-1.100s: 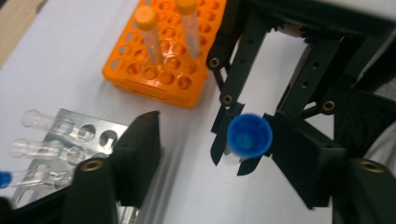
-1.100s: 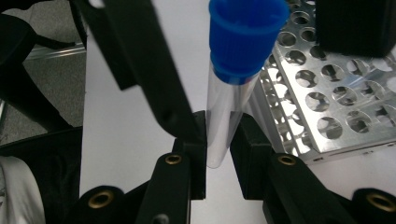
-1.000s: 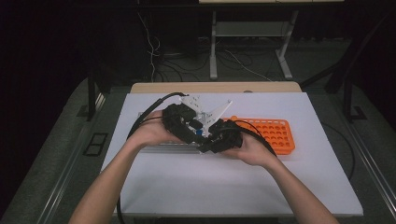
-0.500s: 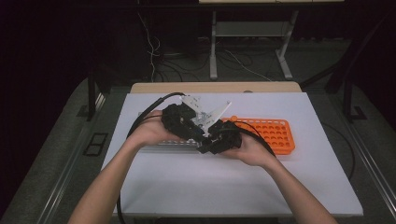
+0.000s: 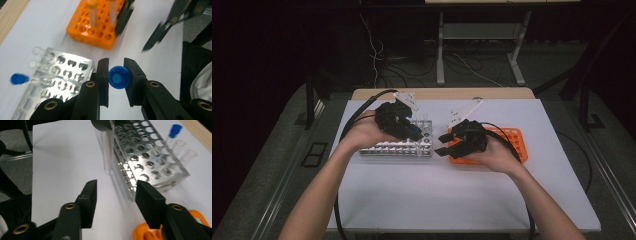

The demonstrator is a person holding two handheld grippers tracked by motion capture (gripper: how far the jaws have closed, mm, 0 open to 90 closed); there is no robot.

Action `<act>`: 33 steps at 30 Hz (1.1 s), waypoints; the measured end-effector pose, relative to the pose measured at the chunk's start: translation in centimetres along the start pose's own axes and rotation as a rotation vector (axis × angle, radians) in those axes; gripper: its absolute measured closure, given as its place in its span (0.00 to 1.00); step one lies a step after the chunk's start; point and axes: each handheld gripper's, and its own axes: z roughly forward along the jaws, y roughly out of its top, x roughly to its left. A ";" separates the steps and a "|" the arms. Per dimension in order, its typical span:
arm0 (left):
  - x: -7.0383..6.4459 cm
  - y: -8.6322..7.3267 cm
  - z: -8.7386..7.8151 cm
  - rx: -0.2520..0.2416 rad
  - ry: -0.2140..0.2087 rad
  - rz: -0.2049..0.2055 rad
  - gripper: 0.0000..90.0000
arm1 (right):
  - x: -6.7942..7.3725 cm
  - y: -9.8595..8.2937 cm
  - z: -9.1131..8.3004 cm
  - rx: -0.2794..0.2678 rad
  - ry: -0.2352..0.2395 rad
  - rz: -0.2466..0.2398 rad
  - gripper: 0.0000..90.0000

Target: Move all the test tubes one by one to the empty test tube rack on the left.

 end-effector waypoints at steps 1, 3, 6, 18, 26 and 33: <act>0.2 -0.1 -0.1 0.000 0.005 -0.006 0.82 | -0.1 -0.1 -0.3 -0.004 -0.008 0.005 0.54; 0.6 -0.2 -0.4 0.003 0.013 -0.013 0.82 | -0.4 -0.3 -1.0 -0.010 -0.023 0.013 0.49; 1.1 -0.2 -1.0 0.007 0.036 -0.024 0.82 | -0.8 -0.6 -2.0 -0.024 -0.046 0.034 0.40; 3.3 -0.6 -2.9 -0.012 0.112 -0.078 0.82 | -2.2 -2.3 -5.8 -0.055 -0.108 0.129 0.00; 5.6 -1.0 -3.1 -0.009 0.161 -0.140 0.82 | -2.6 -4.1 -6.9 -0.047 -0.128 0.163 0.00; 7.7 -1.5 -2.6 -0.019 0.200 -0.204 0.82 | -2.9 -5.5 -7.2 -0.048 -0.135 0.187 0.00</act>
